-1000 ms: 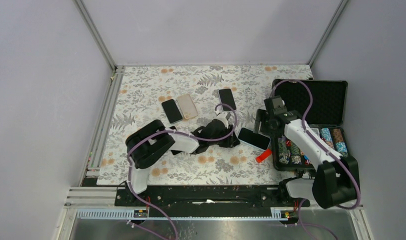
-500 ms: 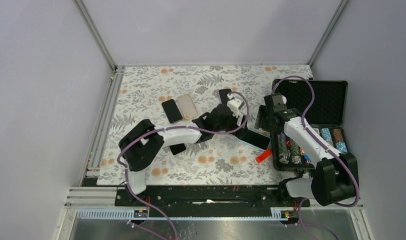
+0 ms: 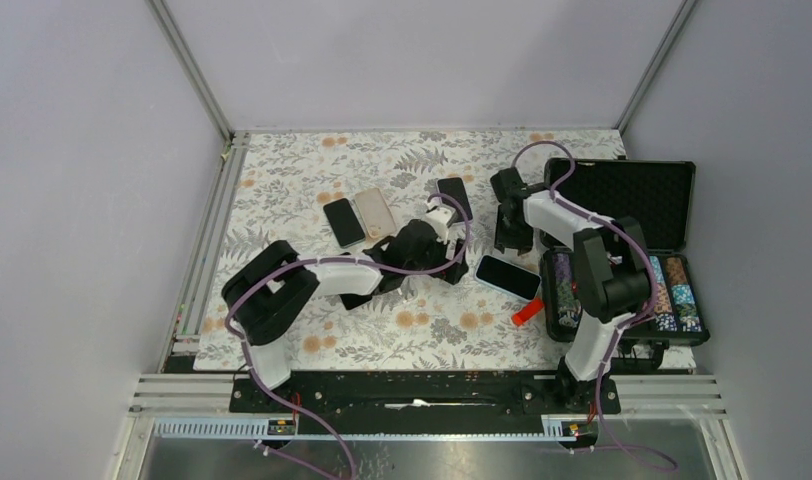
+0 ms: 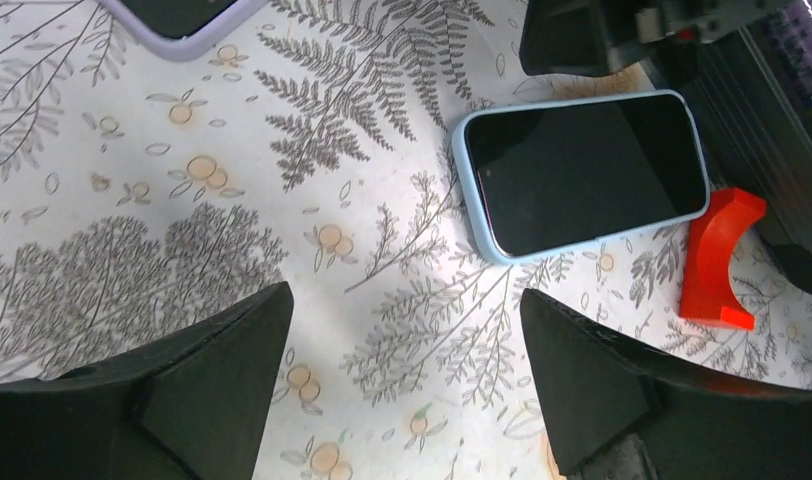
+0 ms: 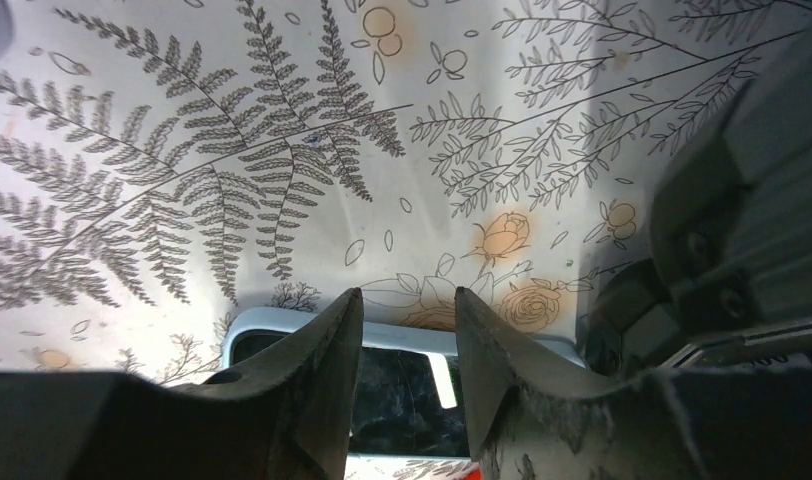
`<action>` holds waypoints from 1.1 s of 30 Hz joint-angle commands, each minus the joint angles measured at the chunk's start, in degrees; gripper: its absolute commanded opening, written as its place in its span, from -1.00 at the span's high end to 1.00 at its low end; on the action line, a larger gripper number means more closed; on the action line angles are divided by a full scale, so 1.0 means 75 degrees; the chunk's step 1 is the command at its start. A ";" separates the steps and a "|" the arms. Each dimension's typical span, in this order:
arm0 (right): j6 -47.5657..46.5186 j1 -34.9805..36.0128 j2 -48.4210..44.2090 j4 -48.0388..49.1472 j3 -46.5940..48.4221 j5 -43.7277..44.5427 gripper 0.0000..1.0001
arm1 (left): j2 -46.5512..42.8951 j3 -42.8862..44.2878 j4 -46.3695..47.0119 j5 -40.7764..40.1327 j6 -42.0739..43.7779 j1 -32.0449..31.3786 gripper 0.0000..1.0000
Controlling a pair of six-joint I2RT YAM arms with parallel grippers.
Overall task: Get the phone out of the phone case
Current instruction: Pick up the phone at the center of the board.
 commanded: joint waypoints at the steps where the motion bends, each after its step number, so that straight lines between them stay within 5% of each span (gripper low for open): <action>1: -0.0312 0.0483 0.0478 -0.0684 0.0627 0.0971 0.07 | -0.0991 -0.0552 0.1191 -0.0136 -0.0011 0.0090 -0.77; 12: -0.1364 0.1276 0.0624 -0.1394 0.0508 0.0028 0.11 | -0.2093 -0.1694 0.1909 -0.0257 0.0487 0.0177 -0.87; 16: -0.2090 0.1356 0.0176 -0.1386 -0.0046 -0.1170 0.48 | -0.2127 -0.1944 0.2453 0.0674 0.0801 0.0181 -0.87; 19: -0.2365 0.1374 -0.0255 -0.1423 -0.0346 -0.1640 0.51 | -0.2040 -0.2077 0.2864 0.1274 0.0917 0.0177 -0.87; 26: -0.1387 0.1343 -0.1642 -0.1173 -0.0315 -0.1107 0.20 | -0.1296 -0.1936 0.3683 0.2092 0.1080 -0.0137 -0.90; 33: -0.0380 0.0312 -0.3330 -0.0875 -0.0753 -0.0871 -0.14 | -0.0285 -0.0640 0.2077 0.1478 0.2542 -0.0785 -0.95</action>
